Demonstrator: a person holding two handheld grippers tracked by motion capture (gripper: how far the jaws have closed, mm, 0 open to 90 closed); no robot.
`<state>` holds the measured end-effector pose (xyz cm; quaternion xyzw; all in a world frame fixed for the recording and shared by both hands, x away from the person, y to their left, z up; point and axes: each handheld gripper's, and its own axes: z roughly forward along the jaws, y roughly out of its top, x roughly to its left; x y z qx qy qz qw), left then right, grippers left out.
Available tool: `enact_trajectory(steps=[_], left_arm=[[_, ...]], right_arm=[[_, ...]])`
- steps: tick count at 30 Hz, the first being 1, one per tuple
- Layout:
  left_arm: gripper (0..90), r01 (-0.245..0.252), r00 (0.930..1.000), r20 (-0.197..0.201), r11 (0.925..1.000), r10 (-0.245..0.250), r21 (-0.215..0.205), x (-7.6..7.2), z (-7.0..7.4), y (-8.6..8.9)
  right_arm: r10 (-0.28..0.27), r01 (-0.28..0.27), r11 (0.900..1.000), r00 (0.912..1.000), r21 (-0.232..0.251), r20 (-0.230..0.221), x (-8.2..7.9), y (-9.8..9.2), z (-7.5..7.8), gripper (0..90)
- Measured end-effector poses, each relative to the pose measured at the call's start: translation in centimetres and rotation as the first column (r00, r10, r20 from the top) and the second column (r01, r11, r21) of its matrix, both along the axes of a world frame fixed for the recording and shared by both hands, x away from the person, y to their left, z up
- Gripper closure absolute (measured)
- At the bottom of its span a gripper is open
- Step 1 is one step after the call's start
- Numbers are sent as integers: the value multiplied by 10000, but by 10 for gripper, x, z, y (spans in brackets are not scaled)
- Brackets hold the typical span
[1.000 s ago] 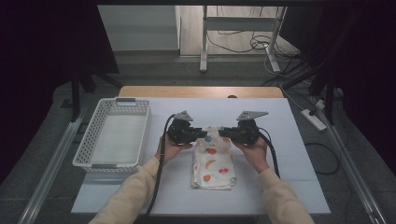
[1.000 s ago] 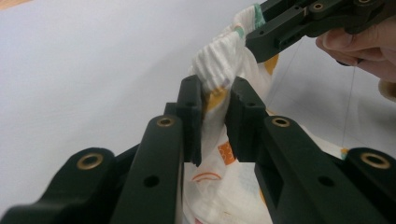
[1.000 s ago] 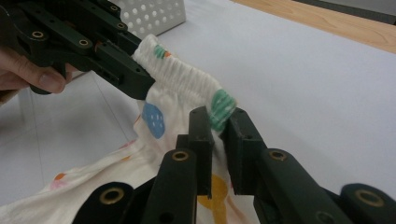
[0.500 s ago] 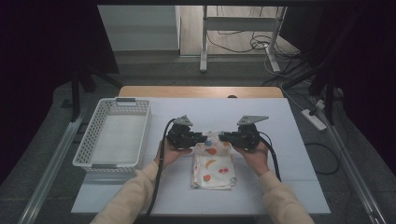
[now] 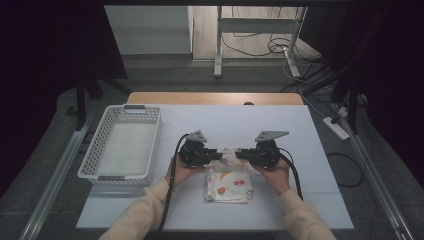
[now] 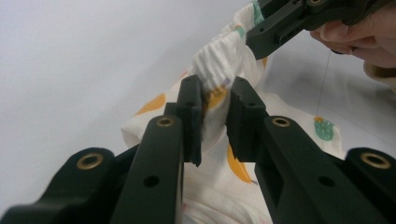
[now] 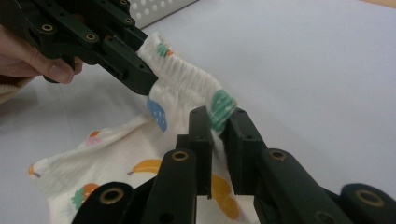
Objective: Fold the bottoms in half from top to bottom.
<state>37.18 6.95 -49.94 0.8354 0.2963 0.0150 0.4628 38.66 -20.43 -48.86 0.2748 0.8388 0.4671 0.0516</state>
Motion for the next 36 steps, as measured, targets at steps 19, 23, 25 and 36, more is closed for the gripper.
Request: enact_trajectory(steps=[19, 23, 25, 36], left_arm=[[765, 74, 9998, -196, 9999, -73, 69, -7, -7, 4], [765, 133, 9997, -228, 9998, -131, 118, -8, -8, 3], [765, 150, 9995, -273, 9998, -148, 90, -9, -8, 3], [762, 369, 9987, -349, 9992, -364, 161, -22, -9, 3]], right_arm=[[229, -229, 9997, 9996, -47, -155, -10, 3, -4, 804], [236, -238, 9997, 9995, -83, -194, -11, 2, -6, 804], [249, -250, 9997, 9994, -52, -240, -13, 2, -6, 804], [388, -389, 9992, 9987, -25, -334, -27, 0, -7, 804]])
